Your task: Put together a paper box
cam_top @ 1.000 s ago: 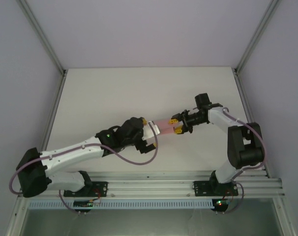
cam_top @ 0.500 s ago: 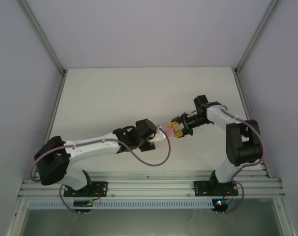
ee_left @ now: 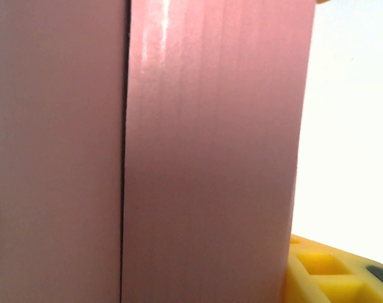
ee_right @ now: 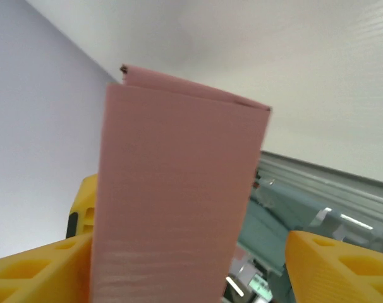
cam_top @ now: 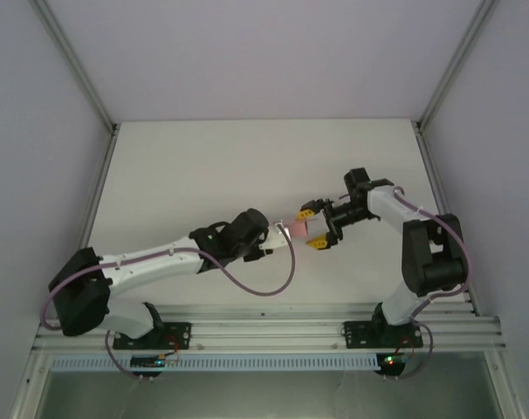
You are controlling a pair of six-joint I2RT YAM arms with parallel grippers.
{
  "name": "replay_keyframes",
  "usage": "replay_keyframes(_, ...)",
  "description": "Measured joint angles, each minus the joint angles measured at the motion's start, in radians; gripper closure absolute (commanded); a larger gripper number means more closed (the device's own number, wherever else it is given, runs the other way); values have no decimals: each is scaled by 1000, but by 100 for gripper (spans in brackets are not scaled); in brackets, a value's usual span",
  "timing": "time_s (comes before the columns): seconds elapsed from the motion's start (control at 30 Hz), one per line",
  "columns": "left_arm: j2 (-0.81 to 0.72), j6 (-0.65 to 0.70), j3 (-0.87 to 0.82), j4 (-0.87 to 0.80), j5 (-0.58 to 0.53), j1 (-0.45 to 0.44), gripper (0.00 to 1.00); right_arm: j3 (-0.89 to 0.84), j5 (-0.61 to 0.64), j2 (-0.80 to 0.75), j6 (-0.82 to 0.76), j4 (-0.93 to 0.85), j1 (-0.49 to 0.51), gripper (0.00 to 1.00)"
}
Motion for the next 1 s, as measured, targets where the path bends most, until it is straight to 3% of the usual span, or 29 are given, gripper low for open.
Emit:
replay_keyframes(0.1, -4, -3, 0, -15, 47, 33, 53, 10, 113, -79, -50, 18, -30, 0)
replay_keyframes(0.3, -3, 0, 12, -183, 195, 118, 54, -140, 368, -436, -128, 331, -104, 0)
replay_keyframes(0.4, 16, 2, 40, -267, 262, 147, 57, -243, 410, -550, -149, 473, -132, 0)
replay_keyframes(0.5, 44, 5, 85, -330, 349, 192, 58, -264, 397, -565, -259, 549, -134, 0)
replay_keyframes(0.7, 102, 33, 165, -402, 435, 269, 59, -217, 332, -542, -588, 555, 50, 3)
replay_keyframes(0.87, 168, 50, 187, -452, 441, 269, 59, -147, 425, -481, -816, 492, 252, 5)
replay_keyframes(1.0, 211, 57, 229, -482, 431, 269, 59, -109, 494, -402, -911, 449, 297, 12)
